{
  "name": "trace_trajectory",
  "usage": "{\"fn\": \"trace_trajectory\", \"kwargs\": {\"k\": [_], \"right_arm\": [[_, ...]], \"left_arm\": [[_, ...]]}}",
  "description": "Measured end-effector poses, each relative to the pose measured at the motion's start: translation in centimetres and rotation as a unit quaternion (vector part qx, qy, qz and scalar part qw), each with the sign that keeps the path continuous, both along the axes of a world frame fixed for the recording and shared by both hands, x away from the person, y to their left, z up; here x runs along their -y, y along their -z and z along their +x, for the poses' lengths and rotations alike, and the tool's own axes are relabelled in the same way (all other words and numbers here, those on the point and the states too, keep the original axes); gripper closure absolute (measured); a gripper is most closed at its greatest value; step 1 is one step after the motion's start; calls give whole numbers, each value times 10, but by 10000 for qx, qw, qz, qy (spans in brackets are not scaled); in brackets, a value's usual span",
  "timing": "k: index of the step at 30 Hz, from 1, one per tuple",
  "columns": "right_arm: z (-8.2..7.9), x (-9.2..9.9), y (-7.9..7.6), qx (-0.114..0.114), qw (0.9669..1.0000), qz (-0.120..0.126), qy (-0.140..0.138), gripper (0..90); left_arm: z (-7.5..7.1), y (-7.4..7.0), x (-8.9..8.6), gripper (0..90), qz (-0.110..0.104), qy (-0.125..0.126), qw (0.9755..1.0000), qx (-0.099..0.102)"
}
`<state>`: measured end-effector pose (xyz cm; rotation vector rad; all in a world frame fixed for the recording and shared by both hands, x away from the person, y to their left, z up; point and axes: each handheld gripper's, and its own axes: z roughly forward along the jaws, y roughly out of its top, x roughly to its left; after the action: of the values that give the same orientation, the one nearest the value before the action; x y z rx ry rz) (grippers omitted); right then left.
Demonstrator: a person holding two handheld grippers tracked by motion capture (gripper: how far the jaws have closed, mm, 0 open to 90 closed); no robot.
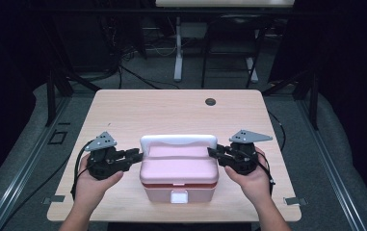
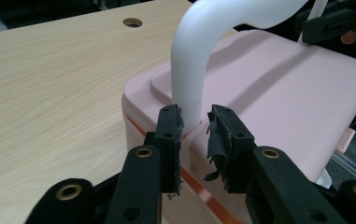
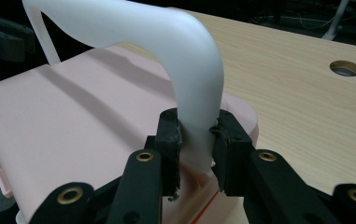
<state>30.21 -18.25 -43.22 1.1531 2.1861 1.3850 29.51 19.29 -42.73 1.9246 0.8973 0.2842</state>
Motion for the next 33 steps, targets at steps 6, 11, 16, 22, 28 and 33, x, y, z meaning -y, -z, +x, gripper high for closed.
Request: {"fn": "trace_trajectory", "kwargs": {"k": [6, 11, 16, 22, 28, 33], "right_arm": [[1, 2, -3, -9, 9999, 117, -1, 732], [4, 3, -5, -5, 9999, 171, 0, 732], [4, 3, -6, 20, 9998, 178, 5, 732], [4, 2, -7, 26, 9998, 206, 33, 732], [4, 3, -8, 38, 9998, 217, 18, 733], [3, 3, -7, 31, 9997, 224, 14, 733]], "left_arm": [[0, 3, -2, 842, 28, 37, 9999, -95], [-1, 1, -3, 893, 45, 85, 9998, -182], [-11, 5, -10, 897, 141, -17, 9998, -164], [-25, 17, -14, 897, 171, 148, 9994, -272], [-29, 24, -14, 897, 137, 199, 9991, -346], [-30, 29, -4, 897, 212, 341, 9983, -422]]}}
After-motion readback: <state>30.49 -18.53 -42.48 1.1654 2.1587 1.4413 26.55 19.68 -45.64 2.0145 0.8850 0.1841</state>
